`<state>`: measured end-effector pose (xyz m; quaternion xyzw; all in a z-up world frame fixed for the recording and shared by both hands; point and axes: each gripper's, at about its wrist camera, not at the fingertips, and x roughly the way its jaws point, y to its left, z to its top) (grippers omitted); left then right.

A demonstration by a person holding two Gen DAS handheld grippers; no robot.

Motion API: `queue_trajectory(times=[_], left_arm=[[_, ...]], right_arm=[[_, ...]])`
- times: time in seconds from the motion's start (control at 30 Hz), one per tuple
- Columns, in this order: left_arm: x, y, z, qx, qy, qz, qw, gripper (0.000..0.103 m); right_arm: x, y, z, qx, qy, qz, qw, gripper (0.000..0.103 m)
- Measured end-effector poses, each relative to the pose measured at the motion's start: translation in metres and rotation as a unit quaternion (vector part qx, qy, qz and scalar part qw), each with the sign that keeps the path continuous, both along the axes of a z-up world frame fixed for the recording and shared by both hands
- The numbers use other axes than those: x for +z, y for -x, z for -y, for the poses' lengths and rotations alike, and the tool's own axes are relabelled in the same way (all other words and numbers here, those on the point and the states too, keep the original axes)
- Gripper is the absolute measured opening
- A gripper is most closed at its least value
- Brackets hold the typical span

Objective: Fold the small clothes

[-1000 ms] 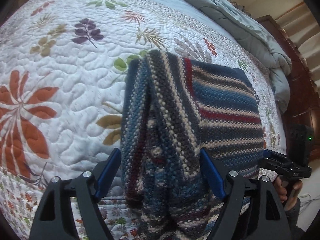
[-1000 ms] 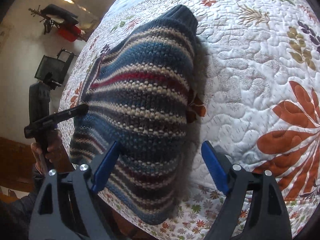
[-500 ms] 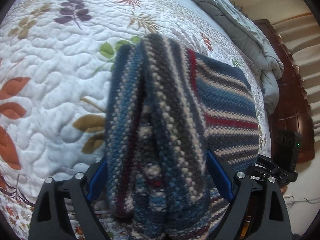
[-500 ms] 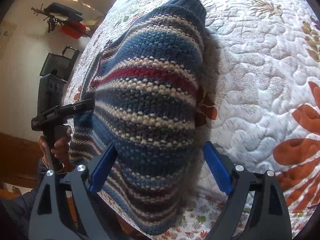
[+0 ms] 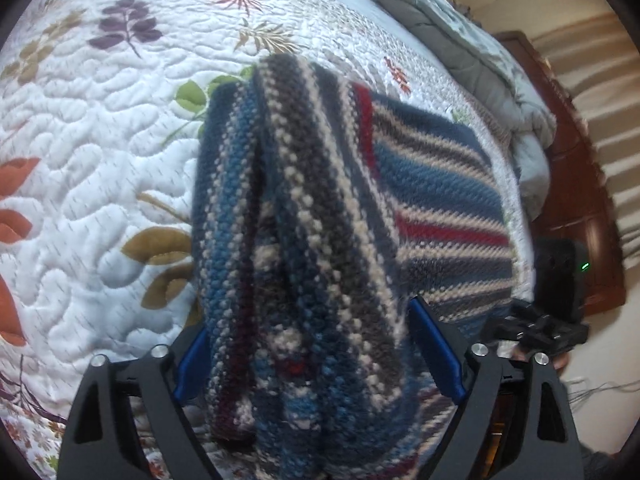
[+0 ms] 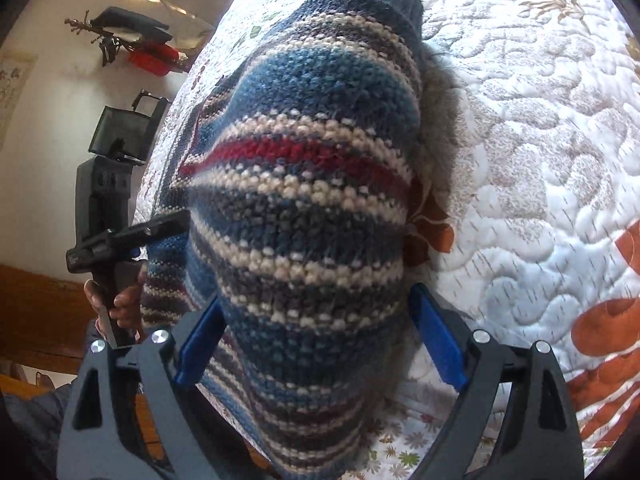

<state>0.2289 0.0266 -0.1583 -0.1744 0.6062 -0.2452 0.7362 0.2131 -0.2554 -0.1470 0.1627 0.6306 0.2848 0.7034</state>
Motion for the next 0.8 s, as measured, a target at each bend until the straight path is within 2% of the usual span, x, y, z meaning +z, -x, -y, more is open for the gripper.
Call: queue_trajectory(times=[0.1, 0.13, 0.23, 0.37, 0.43, 0.57, 0.8], left_arm=[[0.001, 0.002, 0.001, 0.006, 0.000, 0.001, 1.0000, 0.074], [0.001, 0.002, -0.001, 0.009, 0.006, -0.002, 0.9999, 0.067], [0.000, 0.005, -0.010, 0.022, 0.024, -0.008, 0.9994, 0.056], [0.008, 0.012, -0.008, 0.028, 0.016, 0.007, 0.9995, 0.050], [0.016, 0.015, -0.001, 0.027, 0.008, 0.018, 0.9994, 0.047], [0.034, 0.019, 0.012, 0.021, -0.008, 0.040, 0.9989, 0.046], [0.061, 0.010, 0.049, 0.003, 0.003, 0.059, 0.9983, 0.043]], right_arm=[[-0.001, -0.003, -0.006, 0.005, 0.003, 0.002, 1.000, 0.088], [-0.002, -0.003, -0.007, 0.007, -0.002, 0.002, 1.000, 0.082], [-0.002, -0.002, -0.009, 0.004, -0.007, 0.005, 1.000, 0.075], [0.001, 0.001, 0.001, 0.000, -0.019, 0.010, 1.000, 0.060], [0.004, 0.003, 0.004, 0.001, -0.021, 0.015, 1.000, 0.056], [0.014, 0.009, 0.010, 0.003, -0.016, 0.028, 0.999, 0.052], [0.046, 0.017, 0.040, -0.009, -0.001, 0.069, 0.998, 0.050]])
